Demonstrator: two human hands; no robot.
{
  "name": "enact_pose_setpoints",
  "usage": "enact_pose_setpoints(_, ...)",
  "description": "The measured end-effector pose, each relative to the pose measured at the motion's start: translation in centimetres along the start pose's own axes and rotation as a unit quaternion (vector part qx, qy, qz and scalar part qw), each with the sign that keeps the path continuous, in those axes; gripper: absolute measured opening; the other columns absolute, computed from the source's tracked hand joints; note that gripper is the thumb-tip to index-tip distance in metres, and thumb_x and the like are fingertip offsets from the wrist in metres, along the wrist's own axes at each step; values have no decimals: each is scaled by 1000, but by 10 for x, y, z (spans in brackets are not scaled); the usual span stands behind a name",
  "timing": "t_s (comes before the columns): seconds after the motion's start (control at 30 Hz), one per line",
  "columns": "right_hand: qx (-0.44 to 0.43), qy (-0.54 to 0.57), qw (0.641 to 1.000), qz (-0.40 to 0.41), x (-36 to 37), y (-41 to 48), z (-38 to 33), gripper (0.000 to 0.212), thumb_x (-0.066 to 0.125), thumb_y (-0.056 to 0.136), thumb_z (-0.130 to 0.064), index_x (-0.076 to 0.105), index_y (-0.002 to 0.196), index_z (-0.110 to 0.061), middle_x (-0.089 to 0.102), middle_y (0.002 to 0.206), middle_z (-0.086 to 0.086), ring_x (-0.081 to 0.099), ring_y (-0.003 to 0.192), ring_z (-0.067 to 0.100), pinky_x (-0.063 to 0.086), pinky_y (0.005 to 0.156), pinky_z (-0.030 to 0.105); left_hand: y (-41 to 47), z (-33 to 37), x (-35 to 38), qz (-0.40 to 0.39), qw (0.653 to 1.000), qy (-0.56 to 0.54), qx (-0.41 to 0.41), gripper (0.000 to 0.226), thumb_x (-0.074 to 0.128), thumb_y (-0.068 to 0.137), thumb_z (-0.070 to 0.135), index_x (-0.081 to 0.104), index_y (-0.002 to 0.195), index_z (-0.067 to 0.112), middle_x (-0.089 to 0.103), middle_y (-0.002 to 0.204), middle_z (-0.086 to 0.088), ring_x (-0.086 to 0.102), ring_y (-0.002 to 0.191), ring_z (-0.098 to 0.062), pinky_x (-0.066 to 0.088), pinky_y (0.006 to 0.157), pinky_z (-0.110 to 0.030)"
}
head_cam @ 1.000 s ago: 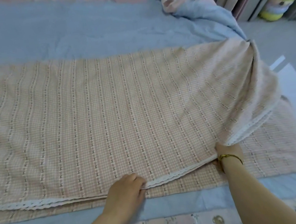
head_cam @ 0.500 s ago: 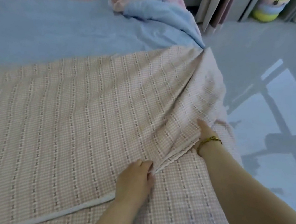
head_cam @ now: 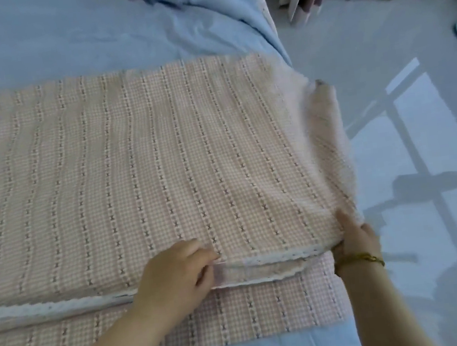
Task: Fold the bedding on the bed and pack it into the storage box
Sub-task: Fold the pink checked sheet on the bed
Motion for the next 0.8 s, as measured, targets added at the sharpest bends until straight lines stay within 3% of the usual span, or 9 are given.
enact_pose_setpoints(0.07, 103, -15, 995, 0, -8, -5, 33, 19, 53, 93, -18, 55, 107, -6, 54, 73, 4, 55, 50, 14, 48, 47, 22, -8, 6, 27, -77, 997, 6, 16, 41, 36, 68, 54, 71, 78, 34, 63, 73, 21, 59, 61, 3, 44, 47, -11)
enact_pose_setpoints(0.13, 151, 23, 988, -15, -6, -14, 44, 17, 52, 93, -19, 57, 101, -5, 60, 67, 6, 58, 45, 12, 48, 46, 20, -18, 21, 50, -118, 992, -1, 44, 49, 33, 64, 63, 63, 92, 35, 64, 82, 20, 63, 67, 0, 48, 54, -13)
enact_pose_setpoints(0.17, 171, 62, 983, -36, 1, -18, 46, 19, 50, 94, -19, 58, 103, -4, 67, 76, 9, 63, 54, 12, 51, 53, 21, -21, 28, 56, -119, 991, 2, 58, 50, 35, 63, 62, 58, 97, 34, 65, 86, 17, 63, 72, -2, 49, 58, -14)
enact_pose_setpoints(0.23, 200, 163, 964, -63, 8, -22, 50, 35, 45, 96, -18, 48, 127, -2, 59, 121, 13, 61, 104, 23, 48, 91, 30, -23, 43, 61, -83, 993, 14, 81, 50, 43, 64, 54, 55, 104, 27, 69, 95, 9, 61, 85, -8, 50, 71, -20)
enact_pose_setpoints(0.3, 205, 241, 945, -81, 5, -24, 51, 43, 41, 97, -13, 34, 138, 1, 53, 123, 14, 48, 119, 29, 35, 105, 35, -25, 57, 64, -37, 995, 30, 87, 44, 41, 71, 42, 49, 109, 20, 71, 101, 1, 51, 98, -13, 39, 85, -26)
enact_pose_setpoints(0.43, 215, 250, 936, -125, 1, -28, 49, 40, 42, 97, -11, 37, 135, 1, 52, 89, 11, 51, 113, 30, 46, 88, 31, -28, 64, 68, 10, 998, 45, 49, 42, 38, 75, 33, 54, 110, 16, 71, 99, -4, 45, 98, -18, 44, 85, -33)
enact_pose_setpoints(0.53, 226, 175, 944, -164, 1, -26, 43, 31, 44, 96, -13, 42, 126, -3, 56, 96, 14, 54, 102, 30, 46, 82, 39, -20, 69, 69, 10, 997, 54, 60, 40, 39, 70, 26, 56, 104, 17, 70, 88, 0, 48, 87, -19, 54, 64, -27)
enact_pose_setpoints(0.63, 195, 138, 957, -164, -8, -16, 36, 37, 45, 95, -8, 43, 130, 2, 56, 118, 17, 56, 98, 31, 46, 81, 41, -8, 74, 64, 17, 996, 42, 79, 26, 67, 56, 10, 74, 81, 15, 69, 72, 1, 62, 65, -21, 49, 46, -21)
enact_pose_setpoints(0.8, 45, 160, 984, -63, -49, -16, 44, 39, 50, 91, 0, 47, 130, -1, 60, 107, 11, 58, 89, 22, 47, 90, 37, -24, 88, 49, 34, 992, 19, 117, 42, 35, 61, 11, 75, 72, 14, 67, 67, 2, 39, 71, -13, 42, 43, -19)
Point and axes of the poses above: each hand's wrist, its own y-axis towards the middle knuckle, its own x-axis out of the palm, z = x × y, the point moved 8 cm from there along y, towards the middle knuckle
